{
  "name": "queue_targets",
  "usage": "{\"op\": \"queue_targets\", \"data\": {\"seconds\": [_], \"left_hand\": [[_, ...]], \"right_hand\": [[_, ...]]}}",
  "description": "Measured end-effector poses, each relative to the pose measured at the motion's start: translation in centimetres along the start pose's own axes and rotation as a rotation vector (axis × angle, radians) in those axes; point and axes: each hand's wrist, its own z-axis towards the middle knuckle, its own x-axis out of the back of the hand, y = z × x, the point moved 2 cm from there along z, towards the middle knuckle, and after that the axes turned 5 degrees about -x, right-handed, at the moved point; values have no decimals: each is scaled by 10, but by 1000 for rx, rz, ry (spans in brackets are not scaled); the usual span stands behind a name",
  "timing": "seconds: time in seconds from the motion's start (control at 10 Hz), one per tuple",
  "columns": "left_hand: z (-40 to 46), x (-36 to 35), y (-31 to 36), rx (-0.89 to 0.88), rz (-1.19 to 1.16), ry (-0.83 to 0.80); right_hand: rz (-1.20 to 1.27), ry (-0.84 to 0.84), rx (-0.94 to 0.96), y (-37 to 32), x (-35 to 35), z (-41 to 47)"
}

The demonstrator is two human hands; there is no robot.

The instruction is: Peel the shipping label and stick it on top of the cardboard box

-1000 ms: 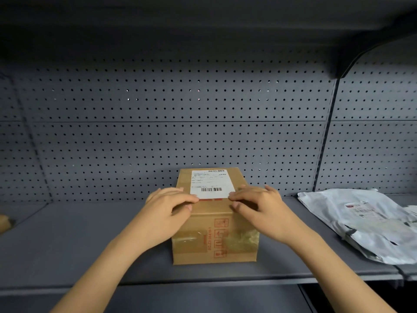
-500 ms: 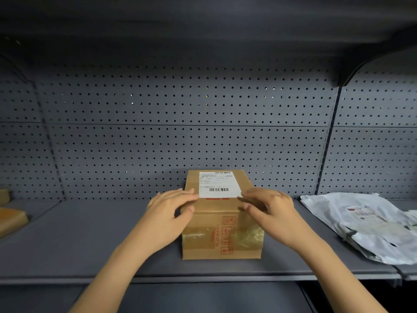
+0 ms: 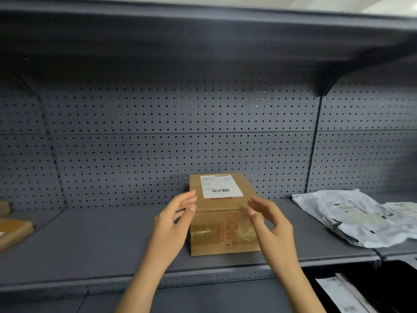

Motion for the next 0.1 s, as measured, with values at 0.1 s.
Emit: {"op": "queue_targets", "data": {"seconds": [0.1], "left_hand": [[-6, 0, 8, 25, -57, -19]], "right_hand": [[52, -31, -62, -6, 2, -10]]}}
